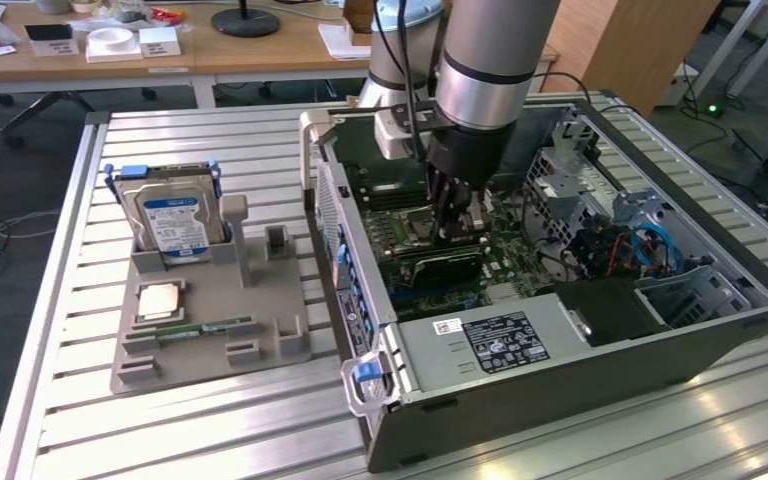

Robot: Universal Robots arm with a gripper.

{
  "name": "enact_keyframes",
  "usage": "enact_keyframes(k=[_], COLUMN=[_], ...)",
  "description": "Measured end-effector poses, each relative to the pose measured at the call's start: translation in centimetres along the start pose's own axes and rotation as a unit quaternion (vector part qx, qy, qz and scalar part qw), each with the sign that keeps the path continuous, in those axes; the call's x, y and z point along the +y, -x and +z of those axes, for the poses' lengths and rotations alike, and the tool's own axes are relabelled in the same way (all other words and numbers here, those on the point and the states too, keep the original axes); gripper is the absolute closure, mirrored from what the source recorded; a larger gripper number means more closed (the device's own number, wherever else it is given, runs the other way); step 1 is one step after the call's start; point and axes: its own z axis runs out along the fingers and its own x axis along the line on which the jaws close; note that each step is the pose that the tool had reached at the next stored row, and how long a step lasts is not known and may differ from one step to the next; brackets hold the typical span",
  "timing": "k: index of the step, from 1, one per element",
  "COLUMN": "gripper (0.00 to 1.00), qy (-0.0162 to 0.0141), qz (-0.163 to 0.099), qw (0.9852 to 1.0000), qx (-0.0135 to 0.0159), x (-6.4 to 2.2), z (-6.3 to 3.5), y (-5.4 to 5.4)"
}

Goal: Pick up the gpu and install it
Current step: 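Press down on the gpu until it lock into place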

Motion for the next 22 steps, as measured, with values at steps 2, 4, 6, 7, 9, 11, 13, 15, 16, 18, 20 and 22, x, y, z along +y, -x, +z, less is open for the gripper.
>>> enact_keyframes(k=[2, 4, 6, 7, 9, 11, 13, 15, 16, 18, 20, 22], gripper=[0.89, 0.89, 0.89, 0.89, 0.89, 0.89, 0.89, 0.89, 0.89, 0.89, 0.89, 0.89], qy=[0.0, 0.0, -0.0001, 0.0, 0.0, 0.0, 0.0, 0.0001, 0.0, 0.0, 0.0, -0.0001], qz=[0.0, 0.0, 0.0, 0.0, 0.0, 0.0, 0.0, 0.0, 0.0, 0.0, 0.0, 0.0], qw=[1.0, 1.0, 1.0, 1.0, 1.0, 1.0, 1.0, 1.0, 1.0, 1.0, 1.0, 1.0], qx=[0.0, 0.0, -0.0002, -0.0001, 0.0, 0.0, 0.0, 0.0001, 0.0, -0.0001, -0.0001, -0.0002], x=[0.0, 0.0, 0.0, 0.0, 0.01, 0.01, 0.02, 0.02, 0.02, 0.03, 0.02, 0.02], z=[0.0, 0.0, 0.11, 0.17, 0.31, 0.53, 0.67, 0.68, 0.71, 0.78, 0.85, 0.93], y=[0.0, 0.0, 0.0, 0.0, 0.0, -0.01, -0.02, -0.02, 0.0, 0.14, 0.3, 0.36])
